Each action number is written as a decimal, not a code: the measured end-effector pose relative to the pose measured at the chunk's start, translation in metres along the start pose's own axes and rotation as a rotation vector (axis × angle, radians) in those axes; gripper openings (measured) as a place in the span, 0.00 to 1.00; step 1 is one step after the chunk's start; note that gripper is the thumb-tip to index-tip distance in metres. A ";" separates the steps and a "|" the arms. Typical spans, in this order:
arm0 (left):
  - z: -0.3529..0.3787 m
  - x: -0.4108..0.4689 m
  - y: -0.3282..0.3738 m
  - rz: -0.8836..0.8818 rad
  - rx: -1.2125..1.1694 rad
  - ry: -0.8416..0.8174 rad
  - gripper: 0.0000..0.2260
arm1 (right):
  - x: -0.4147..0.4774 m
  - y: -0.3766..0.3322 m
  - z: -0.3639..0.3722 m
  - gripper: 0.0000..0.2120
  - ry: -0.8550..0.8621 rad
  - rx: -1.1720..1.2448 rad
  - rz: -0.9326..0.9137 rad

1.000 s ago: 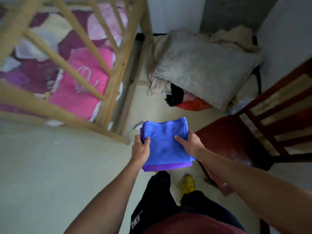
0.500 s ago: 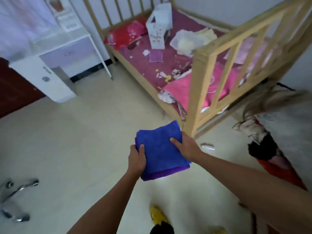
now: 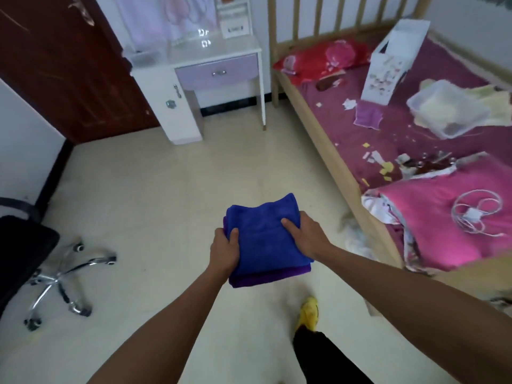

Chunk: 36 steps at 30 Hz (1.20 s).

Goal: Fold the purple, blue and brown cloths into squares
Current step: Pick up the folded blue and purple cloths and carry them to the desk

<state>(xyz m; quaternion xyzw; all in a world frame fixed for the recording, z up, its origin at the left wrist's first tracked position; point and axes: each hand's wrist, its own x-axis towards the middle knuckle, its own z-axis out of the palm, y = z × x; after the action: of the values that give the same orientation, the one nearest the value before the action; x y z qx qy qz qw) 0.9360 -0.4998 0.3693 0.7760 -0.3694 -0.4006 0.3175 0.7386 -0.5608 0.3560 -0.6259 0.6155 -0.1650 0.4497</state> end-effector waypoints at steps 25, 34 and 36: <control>-0.183 0.596 0.199 -0.077 -0.079 0.255 0.15 | 0.623 -0.335 0.047 0.22 -0.178 -0.070 -0.203; -0.262 0.803 0.292 -0.026 -0.056 0.185 0.15 | 0.804 -0.457 0.044 0.21 -0.108 -0.026 -0.158; -0.276 0.851 0.312 -0.022 -0.068 0.182 0.16 | 0.852 -0.481 0.045 0.21 -0.099 -0.041 -0.171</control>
<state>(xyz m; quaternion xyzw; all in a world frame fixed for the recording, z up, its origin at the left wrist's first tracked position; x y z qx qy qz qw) 1.4181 -1.3134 0.4172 0.8019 -0.3168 -0.3443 0.3715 1.2318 -1.4051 0.4047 -0.6924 0.5401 -0.1590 0.4512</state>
